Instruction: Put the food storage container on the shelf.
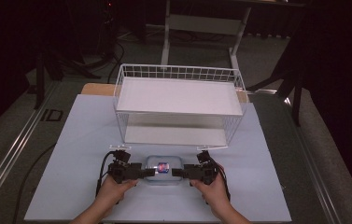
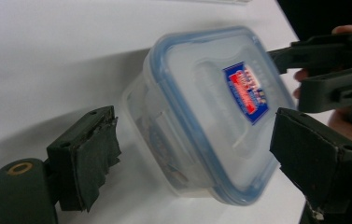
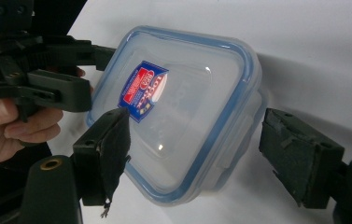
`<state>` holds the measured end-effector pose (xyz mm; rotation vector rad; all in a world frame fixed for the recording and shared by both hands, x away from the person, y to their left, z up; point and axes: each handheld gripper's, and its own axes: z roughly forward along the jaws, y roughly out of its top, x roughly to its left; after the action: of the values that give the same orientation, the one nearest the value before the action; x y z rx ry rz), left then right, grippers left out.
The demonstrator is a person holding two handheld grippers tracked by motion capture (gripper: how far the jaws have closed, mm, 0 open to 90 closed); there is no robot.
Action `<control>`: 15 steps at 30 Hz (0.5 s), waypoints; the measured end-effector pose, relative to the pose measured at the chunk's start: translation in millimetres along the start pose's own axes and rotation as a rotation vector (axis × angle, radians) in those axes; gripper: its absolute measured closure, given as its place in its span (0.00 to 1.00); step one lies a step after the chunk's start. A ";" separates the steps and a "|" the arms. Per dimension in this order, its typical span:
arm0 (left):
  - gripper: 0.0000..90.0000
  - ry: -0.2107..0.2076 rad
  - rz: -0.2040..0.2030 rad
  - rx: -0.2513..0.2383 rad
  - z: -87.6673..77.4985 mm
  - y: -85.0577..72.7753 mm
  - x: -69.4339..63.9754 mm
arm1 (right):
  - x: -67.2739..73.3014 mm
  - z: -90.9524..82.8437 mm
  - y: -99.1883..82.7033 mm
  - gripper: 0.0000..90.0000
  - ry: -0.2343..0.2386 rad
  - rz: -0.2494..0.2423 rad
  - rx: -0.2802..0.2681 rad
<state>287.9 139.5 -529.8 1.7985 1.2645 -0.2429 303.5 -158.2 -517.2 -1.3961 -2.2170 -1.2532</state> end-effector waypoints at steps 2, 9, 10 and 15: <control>0.22 0.009 -0.020 0.006 2.0 -0.6 0.6 | -0.7 1.2 0.3 0.29 0.010 0.020 0.002; 0.35 -0.049 -0.054 0.005 2.4 -0.6 5.7 | -8.9 4.7 -3.6 0.42 0.043 0.117 0.016; 0.35 -0.059 -0.058 0.009 2.5 -0.5 6.1 | -10.6 4.7 -4.1 0.43 0.051 0.127 0.009; 0.41 -0.068 -0.074 0.008 2.8 -0.8 4.8 | -15.2 3.2 -3.5 0.47 0.072 0.159 0.011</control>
<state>290.2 140.6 -534.7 1.7371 1.2851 -0.3486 309.2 -165.8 -530.0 -1.4669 -2.0199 -1.2154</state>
